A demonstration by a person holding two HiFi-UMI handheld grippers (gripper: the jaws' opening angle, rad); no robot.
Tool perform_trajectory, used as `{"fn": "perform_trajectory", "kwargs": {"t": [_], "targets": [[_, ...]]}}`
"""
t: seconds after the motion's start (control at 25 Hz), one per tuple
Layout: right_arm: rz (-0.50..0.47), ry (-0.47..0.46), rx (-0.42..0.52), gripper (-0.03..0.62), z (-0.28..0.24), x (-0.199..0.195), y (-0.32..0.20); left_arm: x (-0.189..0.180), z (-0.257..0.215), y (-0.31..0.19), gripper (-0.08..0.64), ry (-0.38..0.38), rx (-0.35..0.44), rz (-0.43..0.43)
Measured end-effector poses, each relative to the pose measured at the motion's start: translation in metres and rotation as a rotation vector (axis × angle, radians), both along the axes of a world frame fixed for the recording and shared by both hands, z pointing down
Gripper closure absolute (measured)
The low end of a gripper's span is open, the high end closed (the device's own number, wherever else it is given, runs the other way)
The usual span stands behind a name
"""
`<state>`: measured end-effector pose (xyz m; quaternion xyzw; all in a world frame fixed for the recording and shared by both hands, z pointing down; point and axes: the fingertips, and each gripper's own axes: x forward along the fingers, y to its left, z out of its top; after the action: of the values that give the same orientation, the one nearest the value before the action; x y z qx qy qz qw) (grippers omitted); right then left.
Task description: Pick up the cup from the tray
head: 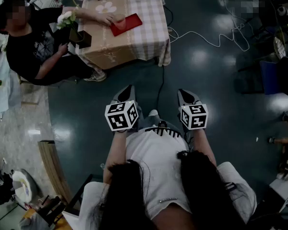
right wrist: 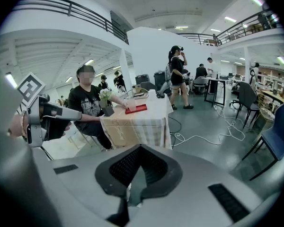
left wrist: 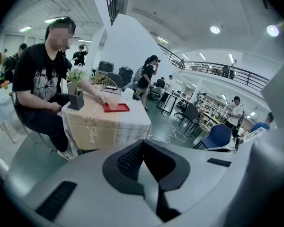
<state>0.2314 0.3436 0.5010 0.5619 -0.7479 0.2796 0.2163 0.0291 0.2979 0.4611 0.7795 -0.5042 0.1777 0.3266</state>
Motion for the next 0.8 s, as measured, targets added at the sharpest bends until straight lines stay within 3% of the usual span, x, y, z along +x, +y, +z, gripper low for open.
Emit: {"fn": "perform_trajectory", "kwargs": {"t": [0.36,0.64,0.8], "targets": [[-0.054,0.001,0.002,0.586,0.005,-0.014,-0.011,-0.004,0.005,-0.004,0.558,-0.002,-0.004,-0.022],[-0.038,-0.067,-0.009,0.584,0.004,-0.021,-0.031,-0.015,0.007,-0.01,0.559,0.0,-0.013,-0.055],[-0.083,-0.07,-0.003,0.581,0.004,-0.031,-0.042,-0.021,0.01,-0.02,0.558,0.007,-0.014,-0.067]]}}
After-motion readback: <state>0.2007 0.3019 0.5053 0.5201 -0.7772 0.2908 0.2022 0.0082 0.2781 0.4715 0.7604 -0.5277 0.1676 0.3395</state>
